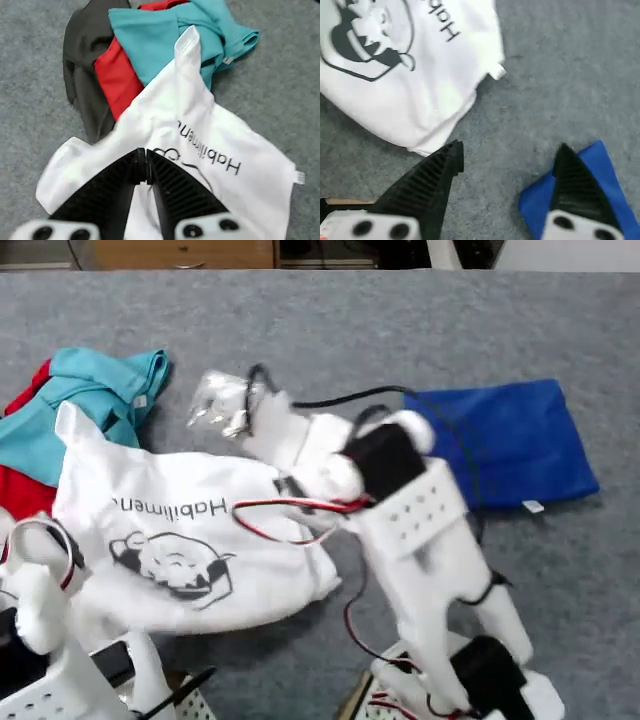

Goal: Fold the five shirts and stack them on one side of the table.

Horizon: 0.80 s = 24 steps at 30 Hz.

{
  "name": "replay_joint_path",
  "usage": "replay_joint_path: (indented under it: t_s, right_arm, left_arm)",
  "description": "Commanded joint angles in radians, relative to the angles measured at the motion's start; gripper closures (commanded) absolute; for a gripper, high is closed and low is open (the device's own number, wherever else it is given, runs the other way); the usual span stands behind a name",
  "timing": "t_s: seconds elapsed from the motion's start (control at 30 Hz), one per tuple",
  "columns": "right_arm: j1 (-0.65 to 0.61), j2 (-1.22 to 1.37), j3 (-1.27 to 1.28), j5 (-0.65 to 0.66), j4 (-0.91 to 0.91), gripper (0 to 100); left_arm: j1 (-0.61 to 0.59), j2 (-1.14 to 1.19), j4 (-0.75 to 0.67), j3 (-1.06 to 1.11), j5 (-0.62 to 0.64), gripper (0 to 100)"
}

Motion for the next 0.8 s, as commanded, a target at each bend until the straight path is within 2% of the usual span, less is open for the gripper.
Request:
replay_joint_path:
  t_s: [0.0, 0.1, 0.23, 0.33, 0.4, 0.57, 0.77]
  right_arm:
    - [0.117, -0.073, 0.004, 0.014, 0.015, 68.4]
    - [0.205, -0.099, 0.031, 0.031, 0.015, 68.4]
    - [0.255, -0.127, 0.137, 0.104, 0.012, 68.4]
    - [0.252, -0.136, 0.200, 0.135, 0.006, 68.4]
    - [0.251, -0.131, 0.220, 0.140, -0.038, 68.4]
    - [0.202, 0.039, 0.206, 0.133, -0.086, 68.0]
    - [0.051, 0.417, -0.001, 0.028, -0.175, 68.0]
  left_arm:
    - [0.063, 0.085, 0.009, -0.157, 0.089, 98]
    - [0.074, 0.182, 0.009, -0.256, 0.130, 98]
    - [0.074, 0.318, 0.008, -0.315, 0.158, 97]
    - [0.057, 0.450, 0.002, -0.298, 0.153, 89]
    - [-0.020, 0.524, 0.000, -0.293, 0.149, 83]
    - [-0.224, 0.582, -0.008, -0.284, 0.149, 78]
    - [-0.302, 0.573, -0.011, -0.112, 0.046, 78]
